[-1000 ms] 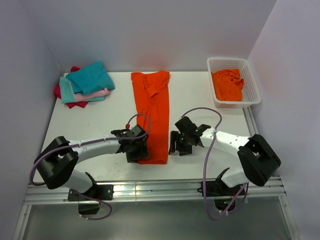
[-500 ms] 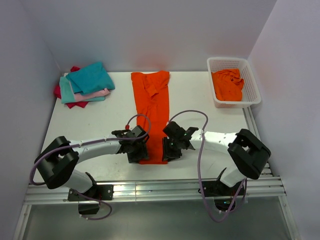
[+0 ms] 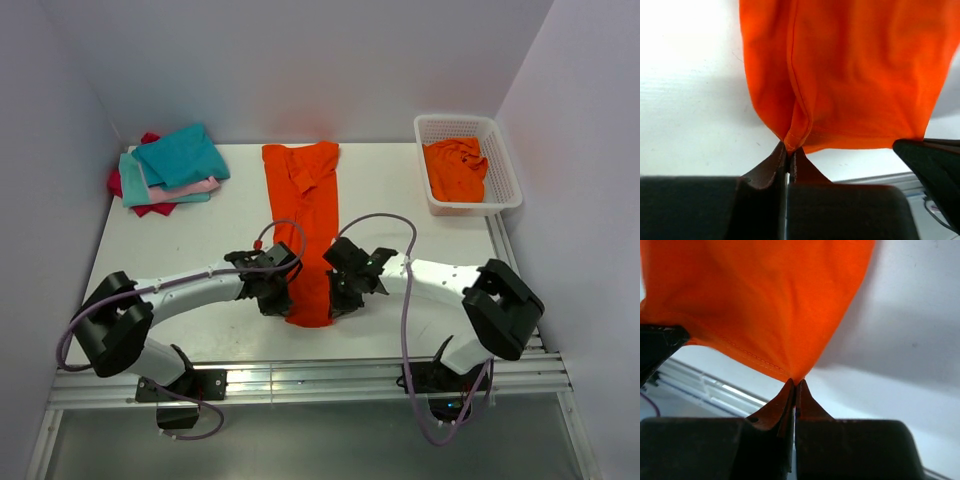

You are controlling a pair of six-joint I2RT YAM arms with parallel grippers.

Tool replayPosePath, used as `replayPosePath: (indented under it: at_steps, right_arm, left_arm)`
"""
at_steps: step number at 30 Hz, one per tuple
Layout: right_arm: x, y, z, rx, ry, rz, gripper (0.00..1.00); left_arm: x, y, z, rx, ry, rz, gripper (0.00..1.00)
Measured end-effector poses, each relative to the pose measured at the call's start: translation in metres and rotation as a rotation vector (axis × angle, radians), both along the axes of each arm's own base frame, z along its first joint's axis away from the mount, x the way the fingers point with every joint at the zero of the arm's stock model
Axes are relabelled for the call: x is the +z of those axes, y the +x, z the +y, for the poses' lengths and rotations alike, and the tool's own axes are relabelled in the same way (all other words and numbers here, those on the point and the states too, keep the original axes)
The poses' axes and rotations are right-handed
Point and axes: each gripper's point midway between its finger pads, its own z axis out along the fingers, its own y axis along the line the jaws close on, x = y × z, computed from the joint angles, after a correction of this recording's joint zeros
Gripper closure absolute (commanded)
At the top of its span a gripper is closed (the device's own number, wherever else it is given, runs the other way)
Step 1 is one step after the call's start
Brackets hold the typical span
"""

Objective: Fold and stack the t-shirts
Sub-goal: Fold the tshirt

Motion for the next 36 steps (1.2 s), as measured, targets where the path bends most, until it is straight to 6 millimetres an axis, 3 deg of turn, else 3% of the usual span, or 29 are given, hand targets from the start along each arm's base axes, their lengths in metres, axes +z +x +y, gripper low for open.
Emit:
replayPosePath:
  at_steps: [8,14,17,23,29,34,36]
  right_arm:
    - [0.063,0.011,0.001,0.024,0.030,-0.095,1.00]
    - [0.106,0.039,0.012,0.037,0.036,-0.183,1.00]
    - [0.115,0.062,0.013,0.025,0.019,-0.205,1.00]
    - [0.108,0.113,0.002,-0.031,-0.046,-0.197,1.00]
    - [0.110,0.155,0.002,-0.055,-0.057,-0.210,1.00]
    - [0.112,0.196,0.007,-0.079,-0.080,-0.218,1.00]
    - [0.109,0.219,0.010,-0.099,-0.092,-0.217,1.00]
  left_arm:
    - [0.066,0.013,-0.002,0.012,-0.039,-0.095,0.98]
    - [0.107,0.037,-0.009,0.023,-0.067,-0.168,0.98]
    - [0.113,0.056,-0.006,0.049,-0.057,-0.179,0.99]
    - [0.110,0.100,0.013,0.110,-0.016,-0.172,0.99]
    - [0.113,0.145,0.019,0.123,-0.023,-0.179,0.99]
    - [0.110,0.207,0.015,0.118,-0.022,-0.193,0.99]
    - [0.102,0.240,0.013,0.112,-0.026,-0.204,0.90]
